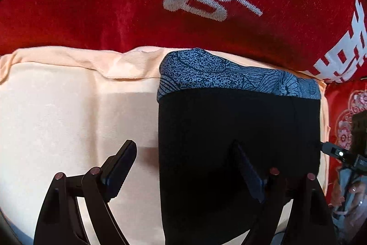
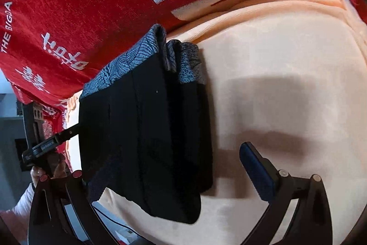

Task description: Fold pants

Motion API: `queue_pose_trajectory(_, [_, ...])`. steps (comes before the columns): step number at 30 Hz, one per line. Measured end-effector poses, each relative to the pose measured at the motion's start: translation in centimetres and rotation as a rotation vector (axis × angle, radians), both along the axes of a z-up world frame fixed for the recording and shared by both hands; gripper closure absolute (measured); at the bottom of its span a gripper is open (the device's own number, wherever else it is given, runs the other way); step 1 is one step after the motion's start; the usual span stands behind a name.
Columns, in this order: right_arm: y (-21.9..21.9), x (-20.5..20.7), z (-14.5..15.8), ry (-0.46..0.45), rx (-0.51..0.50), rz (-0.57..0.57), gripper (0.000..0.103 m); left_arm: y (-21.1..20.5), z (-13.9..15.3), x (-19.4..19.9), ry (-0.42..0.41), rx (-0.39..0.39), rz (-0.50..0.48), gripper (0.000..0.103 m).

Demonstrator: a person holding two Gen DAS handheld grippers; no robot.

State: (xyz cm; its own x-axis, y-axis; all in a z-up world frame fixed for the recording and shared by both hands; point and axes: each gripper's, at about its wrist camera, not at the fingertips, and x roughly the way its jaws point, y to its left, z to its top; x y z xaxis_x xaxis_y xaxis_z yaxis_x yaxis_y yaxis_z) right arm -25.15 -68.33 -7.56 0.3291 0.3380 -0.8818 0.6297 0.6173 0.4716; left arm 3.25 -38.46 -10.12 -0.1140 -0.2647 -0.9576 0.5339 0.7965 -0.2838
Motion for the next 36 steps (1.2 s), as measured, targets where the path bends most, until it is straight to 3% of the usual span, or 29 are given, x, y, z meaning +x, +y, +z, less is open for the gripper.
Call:
queue_pose_trajectory(8, [-0.4, 1.5, -2.3, -0.064, 0.113, 0.011, 0.000, 0.3, -1.8, 0.7, 0.070, -0.070, -0.008, 0.015])
queue_pose_trajectory(10, [-0.4, 2.0, -2.8, -0.083, 0.140, 0.016, 0.000, -0.1, -2.2, 0.7, 0.065, -0.074, -0.028, 0.004])
queue_pose_trajectory(16, [0.6, 3.4, -4.4, -0.107, 0.191, 0.083, 0.000, -2.1, -3.7, 0.0, 0.091, -0.106, -0.067, 0.001])
queue_pose_trajectory(22, [0.1, 3.3, -5.1, -0.137, 0.251, 0.019, 0.000, -1.9, -5.9, 0.6, 0.216, -0.129, 0.006, 0.000])
queue_pose_trajectory(26, [0.2, 3.8, -5.1, -0.109, 0.255, -0.004, 0.001, -2.0, -5.1, 0.1, 0.163, -0.111, 0.007, 0.000])
queue_pose_trajectory(27, [0.2, 4.0, -4.9, -0.097, 0.241, 0.000, 0.006, -2.1, -4.7, -0.2, 0.135, -0.110, 0.011, 0.004])
queue_pose_trajectory(28, [0.4, 4.1, -4.8, -0.083, 0.224, -0.006, 0.013, -2.0, -4.3, -0.4, 0.124, -0.131, 0.022, 0.017])
queue_pose_trajectory(30, [1.1, 4.4, -4.6, -0.071, 0.219, -0.031, 0.035, -1.8, -3.5, -0.8, 0.114, -0.159, 0.050, 0.025])
queue_pose_trajectory(33, [1.1, 3.8, -4.0, -0.106, 0.244, -0.066, 0.049, -1.7, -2.2, -1.4, 0.081, -0.163, 0.053, 0.038])
queue_pose_trajectory(36, [1.4, 3.9, -3.1, -0.122, 0.244, -0.066, 0.056, -1.1, -0.6, -2.0, 0.057, -0.168, 0.062, 0.041])
